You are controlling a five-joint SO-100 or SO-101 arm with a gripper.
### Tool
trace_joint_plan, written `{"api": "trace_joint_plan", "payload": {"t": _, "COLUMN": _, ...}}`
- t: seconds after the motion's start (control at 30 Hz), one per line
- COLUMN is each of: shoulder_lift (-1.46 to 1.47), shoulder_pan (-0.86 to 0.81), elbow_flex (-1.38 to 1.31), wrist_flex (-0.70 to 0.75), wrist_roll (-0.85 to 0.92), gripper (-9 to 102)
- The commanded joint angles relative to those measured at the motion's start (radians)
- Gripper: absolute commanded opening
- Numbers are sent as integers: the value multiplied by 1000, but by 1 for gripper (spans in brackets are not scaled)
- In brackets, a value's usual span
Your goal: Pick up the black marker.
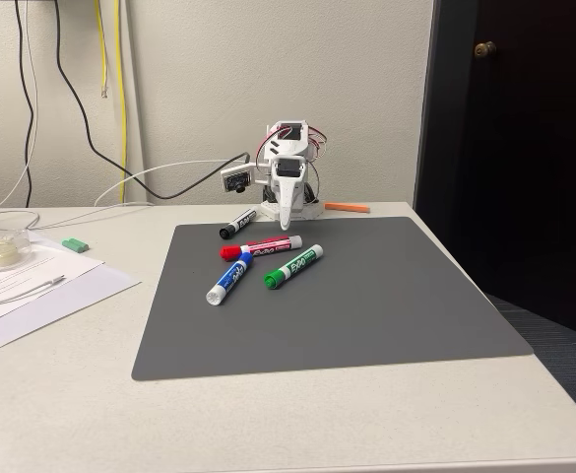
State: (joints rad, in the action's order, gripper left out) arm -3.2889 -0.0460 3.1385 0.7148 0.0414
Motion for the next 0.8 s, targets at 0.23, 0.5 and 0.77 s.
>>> {"api": "trace_joint_plan", "payload": {"t": 0.23, "shoulder_lift": -3, "shoulder_pan": -124, "elbow_flex": -26, "wrist_flex": -150, "wrist_roll": -152, "gripper": 0}}
{"api": "trace_joint_plan", "payload": {"t": 0.5, "shoulder_lift": 540, "shoulder_pan": -170, "elbow_flex": -500, "wrist_flex": -140, "wrist_roll": -238, "gripper": 0}}
{"api": "trace_joint_plan", "payload": {"t": 0.77, "shoulder_lift": 1072, "shoulder_pan": -249, "elbow_flex": -1229, "wrist_flex": 222, "wrist_roll": -276, "gripper": 0}}
